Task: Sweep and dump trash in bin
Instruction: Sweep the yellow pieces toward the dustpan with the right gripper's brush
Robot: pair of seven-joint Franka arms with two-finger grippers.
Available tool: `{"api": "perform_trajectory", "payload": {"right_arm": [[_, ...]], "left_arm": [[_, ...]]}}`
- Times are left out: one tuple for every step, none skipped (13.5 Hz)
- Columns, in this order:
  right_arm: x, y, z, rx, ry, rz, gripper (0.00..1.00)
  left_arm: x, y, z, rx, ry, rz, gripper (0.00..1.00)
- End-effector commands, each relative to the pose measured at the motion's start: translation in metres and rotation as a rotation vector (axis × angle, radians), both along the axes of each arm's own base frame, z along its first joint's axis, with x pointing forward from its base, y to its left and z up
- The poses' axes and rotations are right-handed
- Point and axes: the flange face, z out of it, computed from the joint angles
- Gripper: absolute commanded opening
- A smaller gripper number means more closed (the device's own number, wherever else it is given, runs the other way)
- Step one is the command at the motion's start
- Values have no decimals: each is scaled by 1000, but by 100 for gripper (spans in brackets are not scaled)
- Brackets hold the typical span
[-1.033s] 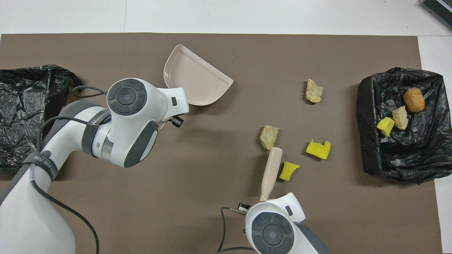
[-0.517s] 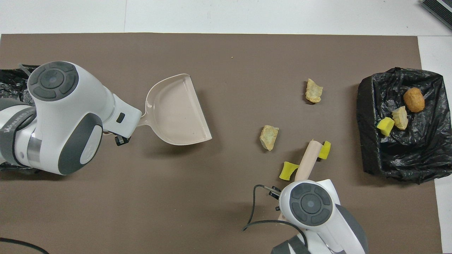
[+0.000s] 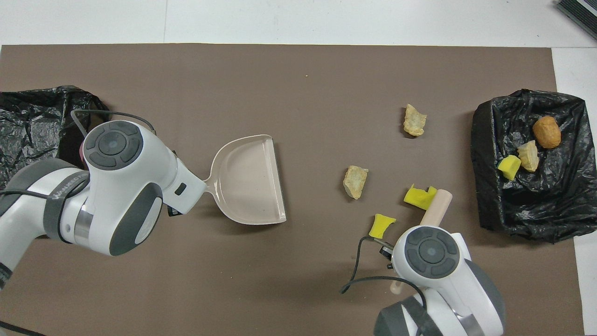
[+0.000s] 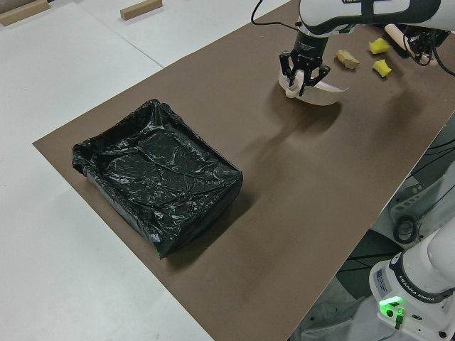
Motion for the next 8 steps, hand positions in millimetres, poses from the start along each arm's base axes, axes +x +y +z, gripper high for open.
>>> {"api": "perform_trajectory", "payload": {"right_arm": [[-14, -34, -5, -11, -14, 7, 0], [-13, -35, -6, -5, -15, 14, 0], [-12, -33, -10, 1, -13, 17, 0], [-9, -30, -13, 20, -8, 28, 0], [-6, -26, -13, 42, -18, 58, 0], [-1, -19, -14, 84, -39, 65, 0], [7, -12, -11, 112, -53, 65, 0], [19, -3, -7, 127, -57, 73, 0]], "left_arm": [[-10, 4, 8, -1, -35, 11, 0], [-10, 5, 7, -1, -36, 27, 0], [-10, 5, 7, 0, -36, 30, 0], [-10, 5, 7, 0, -35, 32, 0], [-10, 5, 7, 0, -36, 33, 0], [-11, 4, 4, 3, -30, 38, 0], [-17, -1, -2, 7, -19, 40, 0], [-19, -6, -2, 6, -19, 35, 0]]}}
